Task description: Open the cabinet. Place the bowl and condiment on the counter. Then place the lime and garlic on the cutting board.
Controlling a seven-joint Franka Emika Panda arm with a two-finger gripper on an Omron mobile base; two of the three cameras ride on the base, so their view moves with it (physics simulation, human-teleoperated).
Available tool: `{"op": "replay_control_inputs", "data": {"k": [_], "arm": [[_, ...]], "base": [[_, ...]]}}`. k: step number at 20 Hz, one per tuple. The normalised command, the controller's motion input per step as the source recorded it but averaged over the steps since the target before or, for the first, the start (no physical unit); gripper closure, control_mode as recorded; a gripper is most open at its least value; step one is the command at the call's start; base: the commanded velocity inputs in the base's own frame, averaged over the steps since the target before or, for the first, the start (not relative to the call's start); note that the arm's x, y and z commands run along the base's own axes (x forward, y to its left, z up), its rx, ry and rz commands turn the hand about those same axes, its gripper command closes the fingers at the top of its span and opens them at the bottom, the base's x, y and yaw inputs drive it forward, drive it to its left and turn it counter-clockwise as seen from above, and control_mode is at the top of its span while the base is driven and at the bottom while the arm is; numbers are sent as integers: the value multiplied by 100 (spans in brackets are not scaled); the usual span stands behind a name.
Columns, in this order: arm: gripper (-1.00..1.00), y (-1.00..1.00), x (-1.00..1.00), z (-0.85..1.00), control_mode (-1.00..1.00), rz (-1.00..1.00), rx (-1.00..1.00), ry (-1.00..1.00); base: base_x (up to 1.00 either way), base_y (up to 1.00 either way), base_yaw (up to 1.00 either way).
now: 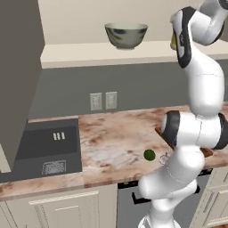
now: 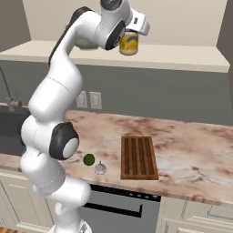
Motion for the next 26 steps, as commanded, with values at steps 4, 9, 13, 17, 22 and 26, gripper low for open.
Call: {"op": "replay_control_inputs", "data": {"k": [4, 9, 13, 17, 22, 26], "arm": [[100, 0, -100, -30, -100, 0, 0, -4], [100, 0, -100, -31, -100, 0, 0, 0], [100, 10, -100, -32, -100, 0, 0, 1], [100, 25, -100, -68, -100, 2, 0, 6], [100, 56, -78, -100, -100, 6, 0, 7], [100, 56, 20, -100, -100, 6, 1, 5]], "base": [[0, 0, 0], [0, 0, 0], [0, 0, 0], [0, 0, 0], [0, 0, 0], [0, 0, 0]]}}
